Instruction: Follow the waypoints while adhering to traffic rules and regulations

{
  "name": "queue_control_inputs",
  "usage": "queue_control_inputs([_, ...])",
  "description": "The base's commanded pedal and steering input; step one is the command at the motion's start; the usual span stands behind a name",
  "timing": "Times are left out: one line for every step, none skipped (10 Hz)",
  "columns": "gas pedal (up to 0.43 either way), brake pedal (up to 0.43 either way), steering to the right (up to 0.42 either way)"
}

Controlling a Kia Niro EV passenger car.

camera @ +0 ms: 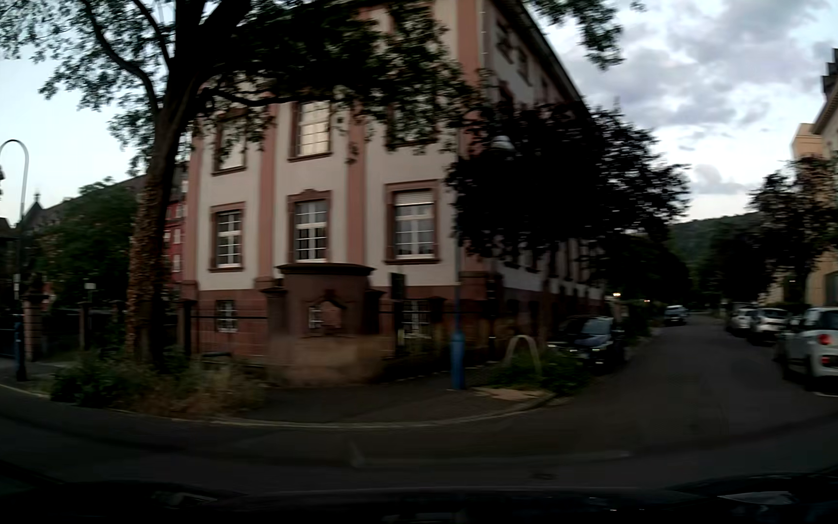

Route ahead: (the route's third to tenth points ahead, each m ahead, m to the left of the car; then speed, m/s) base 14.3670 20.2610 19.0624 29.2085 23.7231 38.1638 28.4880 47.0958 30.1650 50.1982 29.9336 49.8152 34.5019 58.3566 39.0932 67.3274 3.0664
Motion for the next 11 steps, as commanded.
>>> queue_control_inputs([0.098, 0.0, -0.692])
queue_control_inputs([0.098, 0.0, -0.692])
queue_control_inputs([0.098, 0.0, -0.692])
queue_control_inputs([0.098, 0.0, -0.692])
queue_control_inputs([0.098, 0.0, -0.694])
queue_control_inputs([0.098, 0.0, -0.691])
queue_control_inputs([0.098, 0.0, -0.677])
queue_control_inputs([0.098, 0.0, -0.647])
queue_control_inputs([0.098, 0.0, -0.614])
queue_control_inputs([0.098, 0.0, -0.594])
queue_control_inputs([0.11, 0.0, -0.579])
